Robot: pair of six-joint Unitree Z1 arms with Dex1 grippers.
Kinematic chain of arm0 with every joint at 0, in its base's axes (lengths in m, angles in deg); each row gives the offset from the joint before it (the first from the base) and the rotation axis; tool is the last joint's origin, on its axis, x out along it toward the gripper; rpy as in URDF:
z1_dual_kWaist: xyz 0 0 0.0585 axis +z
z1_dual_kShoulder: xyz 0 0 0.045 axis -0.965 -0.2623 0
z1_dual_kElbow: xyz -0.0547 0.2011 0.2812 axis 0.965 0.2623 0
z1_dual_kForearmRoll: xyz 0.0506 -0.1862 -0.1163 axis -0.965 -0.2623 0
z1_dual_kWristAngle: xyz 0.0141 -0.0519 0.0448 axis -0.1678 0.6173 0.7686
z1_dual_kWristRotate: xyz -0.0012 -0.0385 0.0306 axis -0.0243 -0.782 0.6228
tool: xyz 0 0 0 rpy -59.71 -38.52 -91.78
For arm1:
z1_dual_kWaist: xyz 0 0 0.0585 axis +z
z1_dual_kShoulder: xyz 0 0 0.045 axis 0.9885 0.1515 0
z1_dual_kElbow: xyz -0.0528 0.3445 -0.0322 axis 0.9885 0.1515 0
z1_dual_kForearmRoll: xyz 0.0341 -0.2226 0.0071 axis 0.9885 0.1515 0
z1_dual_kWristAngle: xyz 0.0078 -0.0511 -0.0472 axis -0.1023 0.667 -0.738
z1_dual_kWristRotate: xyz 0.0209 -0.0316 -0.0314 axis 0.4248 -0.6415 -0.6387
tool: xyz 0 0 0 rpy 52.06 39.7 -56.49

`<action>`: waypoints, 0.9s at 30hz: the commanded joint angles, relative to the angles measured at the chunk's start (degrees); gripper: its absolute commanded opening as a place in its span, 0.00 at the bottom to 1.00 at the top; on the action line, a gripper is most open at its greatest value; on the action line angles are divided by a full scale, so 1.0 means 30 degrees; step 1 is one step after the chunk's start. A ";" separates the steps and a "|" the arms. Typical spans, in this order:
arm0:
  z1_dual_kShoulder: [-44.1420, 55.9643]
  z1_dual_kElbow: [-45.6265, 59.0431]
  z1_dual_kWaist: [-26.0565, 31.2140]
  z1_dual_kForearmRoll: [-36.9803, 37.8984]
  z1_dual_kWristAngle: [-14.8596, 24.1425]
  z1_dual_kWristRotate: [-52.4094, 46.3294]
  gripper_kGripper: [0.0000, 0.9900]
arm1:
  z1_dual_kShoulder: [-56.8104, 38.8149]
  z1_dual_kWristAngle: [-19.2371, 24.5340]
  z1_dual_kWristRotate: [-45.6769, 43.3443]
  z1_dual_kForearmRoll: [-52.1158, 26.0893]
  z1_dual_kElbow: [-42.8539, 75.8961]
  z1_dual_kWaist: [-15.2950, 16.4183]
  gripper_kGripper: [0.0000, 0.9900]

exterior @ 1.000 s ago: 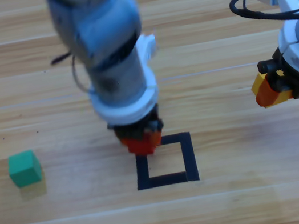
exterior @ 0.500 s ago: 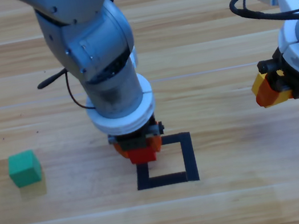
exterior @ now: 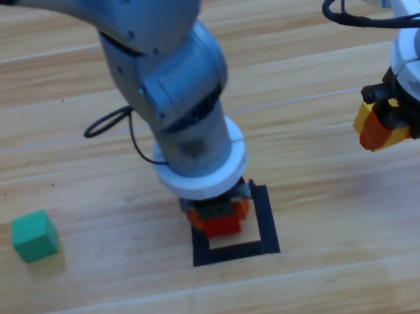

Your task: Stack the blocks in the rectangular block: red at the bottom, yellow in the middle, green on top

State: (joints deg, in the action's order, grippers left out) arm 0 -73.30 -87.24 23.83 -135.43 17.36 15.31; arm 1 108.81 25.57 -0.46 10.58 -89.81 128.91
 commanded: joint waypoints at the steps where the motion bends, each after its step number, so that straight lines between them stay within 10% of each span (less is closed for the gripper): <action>1: -0.1284 -0.0337 -0.0677 0.0002 0.0317 0.0374 0.06 | 0.1141 0.0037 -0.0090 -0.0204 0.0192 0.0590 0.18; 27: -0.1870 -0.0718 -0.0795 0.0002 0.0493 0.0286 0.06 | 0.1200 0.0007 -0.0120 -0.0234 0.0162 0.0590 0.18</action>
State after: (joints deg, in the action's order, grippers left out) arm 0 -76.02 -90.23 22.84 -135.43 18.10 16.31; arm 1 108.94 25.57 -0.46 10.58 -89.81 128.91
